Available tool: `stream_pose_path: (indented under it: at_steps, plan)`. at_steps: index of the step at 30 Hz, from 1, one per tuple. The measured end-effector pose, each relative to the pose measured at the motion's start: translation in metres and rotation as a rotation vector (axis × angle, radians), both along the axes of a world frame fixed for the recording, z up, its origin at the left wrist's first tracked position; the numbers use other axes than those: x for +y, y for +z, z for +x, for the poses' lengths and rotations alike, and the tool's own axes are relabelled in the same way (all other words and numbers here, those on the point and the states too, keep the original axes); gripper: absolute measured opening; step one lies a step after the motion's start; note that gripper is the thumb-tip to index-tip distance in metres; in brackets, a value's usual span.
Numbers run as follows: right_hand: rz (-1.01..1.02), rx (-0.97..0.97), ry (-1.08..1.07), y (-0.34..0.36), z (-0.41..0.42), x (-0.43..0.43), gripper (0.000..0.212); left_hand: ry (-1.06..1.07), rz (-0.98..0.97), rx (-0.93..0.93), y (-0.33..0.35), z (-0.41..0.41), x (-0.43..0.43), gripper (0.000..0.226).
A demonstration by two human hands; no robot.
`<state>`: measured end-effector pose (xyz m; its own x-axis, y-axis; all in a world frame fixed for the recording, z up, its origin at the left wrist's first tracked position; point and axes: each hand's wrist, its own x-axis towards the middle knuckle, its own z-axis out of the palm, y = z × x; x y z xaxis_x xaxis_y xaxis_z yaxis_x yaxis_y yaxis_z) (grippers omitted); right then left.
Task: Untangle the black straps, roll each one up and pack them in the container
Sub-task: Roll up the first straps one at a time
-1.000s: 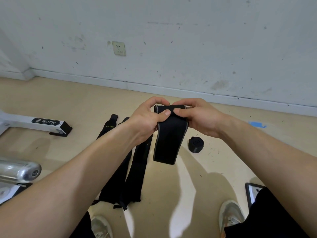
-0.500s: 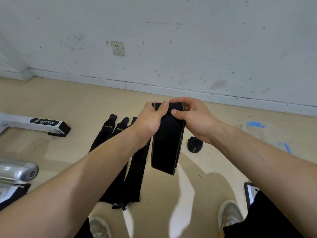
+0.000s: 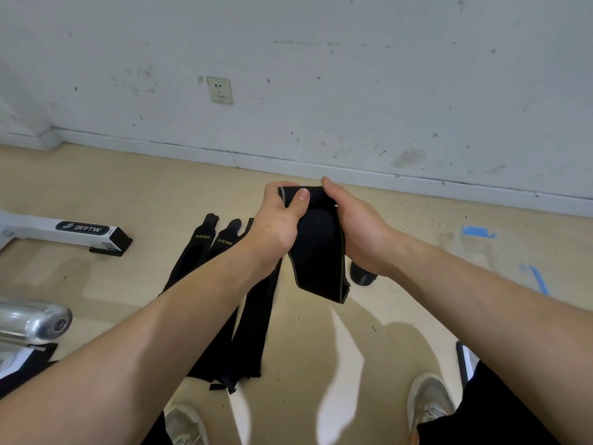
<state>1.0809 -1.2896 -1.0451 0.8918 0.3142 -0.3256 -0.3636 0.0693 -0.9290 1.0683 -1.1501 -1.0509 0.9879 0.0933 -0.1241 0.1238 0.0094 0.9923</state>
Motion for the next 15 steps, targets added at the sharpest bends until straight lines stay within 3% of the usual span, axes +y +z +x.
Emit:
stream_pose_path:
  at_steps: [3, 8, 11, 15]
  plan:
    - [-0.054, -0.077, -0.04, 0.0048, 0.0016, -0.0019, 0.057, -0.06, 0.035, -0.05, 0.0032, 0.0001, 0.0021, 0.012]
    - [-0.064, -0.161, -0.025, 0.0031, 0.0026, -0.0036, 0.042, -0.122, 0.079, -0.103, 0.0044, -0.0011, 0.0049, 0.018]
    - [-0.075, -0.179, -0.038, 0.0014, 0.0025, -0.0042, 0.038, -0.116, 0.011, -0.051, 0.0031, -0.0019, 0.0036, 0.017]
    - [-0.119, -0.208, -0.088, 0.0004, 0.0014, -0.0039, 0.03, -0.131, -0.042, 0.044, 0.0015, -0.0036, 0.0018, 0.038]
